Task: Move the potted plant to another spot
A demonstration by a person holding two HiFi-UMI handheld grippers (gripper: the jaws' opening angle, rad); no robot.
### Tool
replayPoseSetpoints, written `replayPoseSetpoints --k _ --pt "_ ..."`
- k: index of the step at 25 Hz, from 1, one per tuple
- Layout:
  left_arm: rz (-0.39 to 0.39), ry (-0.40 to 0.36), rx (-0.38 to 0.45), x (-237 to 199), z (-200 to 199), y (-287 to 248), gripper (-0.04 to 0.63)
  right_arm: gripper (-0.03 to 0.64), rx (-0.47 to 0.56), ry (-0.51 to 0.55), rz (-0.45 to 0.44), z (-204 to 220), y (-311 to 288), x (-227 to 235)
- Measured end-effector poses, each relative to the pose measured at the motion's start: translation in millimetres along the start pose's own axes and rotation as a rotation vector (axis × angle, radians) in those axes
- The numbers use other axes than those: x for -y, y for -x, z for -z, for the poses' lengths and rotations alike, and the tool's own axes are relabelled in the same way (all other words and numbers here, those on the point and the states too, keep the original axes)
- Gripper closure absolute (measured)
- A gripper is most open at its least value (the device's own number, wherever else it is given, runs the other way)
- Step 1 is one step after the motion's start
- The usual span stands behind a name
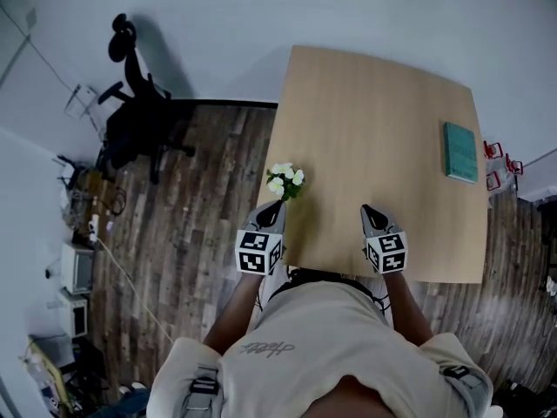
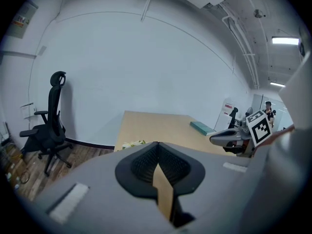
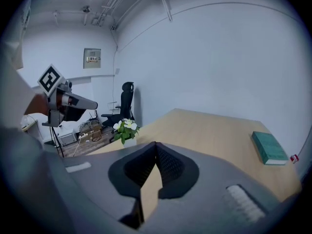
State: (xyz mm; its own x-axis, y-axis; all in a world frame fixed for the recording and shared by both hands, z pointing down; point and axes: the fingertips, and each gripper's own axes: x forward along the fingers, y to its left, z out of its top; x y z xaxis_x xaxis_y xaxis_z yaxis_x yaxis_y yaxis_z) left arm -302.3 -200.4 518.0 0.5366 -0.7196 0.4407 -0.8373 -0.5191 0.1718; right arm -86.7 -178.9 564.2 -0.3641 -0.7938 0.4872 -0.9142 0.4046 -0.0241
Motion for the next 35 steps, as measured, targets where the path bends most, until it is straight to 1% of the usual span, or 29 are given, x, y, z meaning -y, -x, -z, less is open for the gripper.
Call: replayPoseSetpoints --k 4,8,10,13,17,19,22,25,29,32,35 --pt "-0.025 -0.019 -0.009 7.3 -4.5 2.7 0.581 0.614 0.105 -0.013 -0.021 -30.7 21.4 9.2" --pt "-0.029 -0.031 0.006 13.1 -19.1 6.4 0.581 0.615 0.165 -0.003 -0.006 -55.9 41.9 22.3" --pt "-0.022 -0.039 0.028 18.2 -31.2 9.2 0.581 0.615 0.201 0.0 0.009 -68.5 54.2 29.8" --pt "-0.008 -0.06 0.082 30.1 -56.3 15.5 0.581 0.615 0.263 0.014 0.021 -86.7 70.9 38.8" --pt "0.012 -0.09 0.162 49.5 -89.7 24.7 0.581 0.615 0.344 0.079 0.022 -114.0 90.1 43.1" --pt "0.015 -0.104 0.191 55.4 -102.5 25.7 0.581 0.615 0.385 0.103 0.016 -129.5 96.8 44.0" --pt "0.01 -0.102 0.21 60.4 -111.7 24.5 0.581 0.615 0.413 0.123 -0.007 -145.4 101.2 44.2" --pt "0.006 -0.119 0.205 62.1 -114.0 22.6 0.581 0.615 0.446 0.13 -0.023 -160.3 102.4 44.7" --pt "0.001 -0.127 0.202 58.6 -115.7 22.2 0.581 0.615 0.493 0.103 -0.045 -178.9 105.1 44.3" --pt "0.003 -0.136 0.225 53.3 -129.3 19.3 0.581 0.615 0.539 0.126 -0.039 -198.4 108.4 44.0" --pt "-0.002 -0.14 0.27 48.0 -146.5 20.9 0.581 0.615 0.582 0.142 -0.015 -210.4 113.9 44.4"
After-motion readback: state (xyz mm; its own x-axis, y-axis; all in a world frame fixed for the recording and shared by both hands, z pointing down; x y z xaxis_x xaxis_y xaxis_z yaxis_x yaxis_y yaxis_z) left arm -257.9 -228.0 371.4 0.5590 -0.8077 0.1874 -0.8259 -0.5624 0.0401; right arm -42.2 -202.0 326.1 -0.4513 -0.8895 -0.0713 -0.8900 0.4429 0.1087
